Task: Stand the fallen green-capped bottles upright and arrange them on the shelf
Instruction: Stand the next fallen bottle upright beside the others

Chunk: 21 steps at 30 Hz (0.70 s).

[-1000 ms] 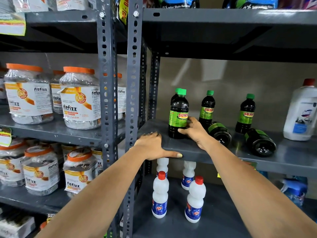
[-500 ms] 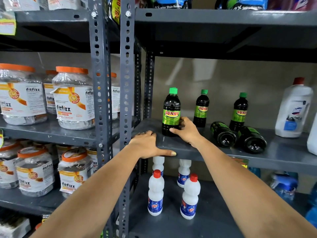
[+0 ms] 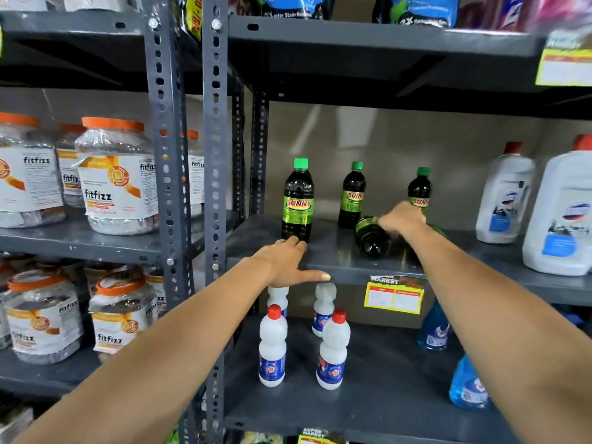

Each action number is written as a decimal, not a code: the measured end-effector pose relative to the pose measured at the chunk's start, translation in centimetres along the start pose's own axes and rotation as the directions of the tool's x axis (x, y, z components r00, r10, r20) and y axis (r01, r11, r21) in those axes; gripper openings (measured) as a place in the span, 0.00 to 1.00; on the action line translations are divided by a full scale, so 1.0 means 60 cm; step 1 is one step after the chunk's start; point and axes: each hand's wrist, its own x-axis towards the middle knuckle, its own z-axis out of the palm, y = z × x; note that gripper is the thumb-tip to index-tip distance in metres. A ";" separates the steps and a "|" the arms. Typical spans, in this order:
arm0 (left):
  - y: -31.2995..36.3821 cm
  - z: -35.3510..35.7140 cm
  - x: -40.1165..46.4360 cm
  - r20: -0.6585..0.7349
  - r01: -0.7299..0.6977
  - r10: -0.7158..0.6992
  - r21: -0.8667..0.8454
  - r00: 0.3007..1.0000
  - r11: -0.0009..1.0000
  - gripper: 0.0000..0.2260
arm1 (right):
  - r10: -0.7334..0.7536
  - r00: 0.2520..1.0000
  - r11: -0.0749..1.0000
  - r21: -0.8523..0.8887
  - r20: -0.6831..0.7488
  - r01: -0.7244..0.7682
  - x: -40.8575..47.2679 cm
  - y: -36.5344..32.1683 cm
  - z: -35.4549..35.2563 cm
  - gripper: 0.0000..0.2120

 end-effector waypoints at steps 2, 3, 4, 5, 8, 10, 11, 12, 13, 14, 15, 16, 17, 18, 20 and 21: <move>0.010 0.001 0.014 0.018 -0.005 0.005 0.008 1.000 1.000 0.48 | 0.071 0.953 0.963 0.228 0.296 -0.142 0.001 0.005 0.003 0.21; 0.012 0.004 0.020 0.015 -0.012 0.012 0.019 1.000 1.000 0.48 | 0.086 0.908 0.917 0.323 0.411 -0.233 -0.002 0.006 0.006 0.23; 0.014 0.007 0.025 0.009 -0.021 0.021 0.033 1.000 0.999 0.48 | 0.084 0.871 0.880 0.374 0.484 -0.293 -0.003 0.007 0.011 0.24; 0.015 0.011 0.028 0.002 -0.027 0.027 0.042 1.000 0.999 0.48 | 0.078 0.848 0.861 0.394 0.524 -0.322 -0.002 0.010 0.017 0.26; 0.011 0.018 0.036 -0.030 -0.027 0.028 0.050 0.999 0.998 0.49 | 0.035 0.828 0.856 0.411 0.560 -0.315 0.008 0.010 0.030 0.25; 0.009 0.021 0.036 -0.064 -0.029 0.031 0.046 0.997 0.999 0.49 | 0.028 0.837 0.840 0.441 0.546 -0.316 0.017 0.013 0.038 0.20; 0.009 0.023 0.036 -0.082 -0.028 0.032 0.045 0.996 0.999 0.48 | 0.020 0.845 0.812 0.484 0.534 -0.325 0.022 0.016 0.043 0.19; 0.009 0.026 0.035 -0.099 -0.027 0.032 0.049 0.995 0.998 0.47 | 0.002 0.854 0.767 0.547 0.520 -0.335 0.025 0.021 0.050 0.19; 0.010 0.028 0.035 -0.116 -0.027 0.033 0.057 0.993 0.998 0.46 | -0.027 0.864 0.708 0.620 0.502 -0.339 0.029 0.027 0.057 0.20; 0.010 0.031 0.035 -0.131 -0.026 0.035 0.066 0.991 0.997 0.45 | -0.059 0.873 0.640 0.689 0.484 -0.339 0.033 0.031 0.065 0.21; 0.010 0.032 0.035 -0.142 -0.023 0.033 0.072 0.989 0.997 0.45 | -0.088 0.880 0.574 0.746 0.466 -0.338 0.036 0.035 0.074 0.22; 0.010 0.033 0.036 -0.152 -0.019 0.031 0.075 0.988 0.997 0.46 | -0.112 0.888 0.518 0.788 0.447 -0.331 0.038 0.038 0.081 0.22; 0.010 0.034 0.035 -0.162 -0.016 0.027 0.074 0.986 0.997 0.46 | -0.129 0.897 0.482 0.817 0.424 -0.317 0.039 0.039 0.086 0.22; 0.009 0.035 0.035 -0.174 -0.013 0.024 0.066 0.984 0.998 0.47 | -0.140 0.907 0.462 0.836 0.397 -0.295 0.040 0.040 0.090 0.21; 0.009 0.038 0.034 -0.196 -0.015 0.025 0.049 0.980 0.999 0.47 | -0.162 0.922 0.455 0.856 0.351 -0.246 0.040 0.042 0.095 0.16; 0.009 0.038 0.034 -0.204 -0.018 0.028 0.048 0.978 0.999 0.47 | -0.175 0.926 0.462 0.858 0.335 -0.223 0.040 0.043 0.097 0.12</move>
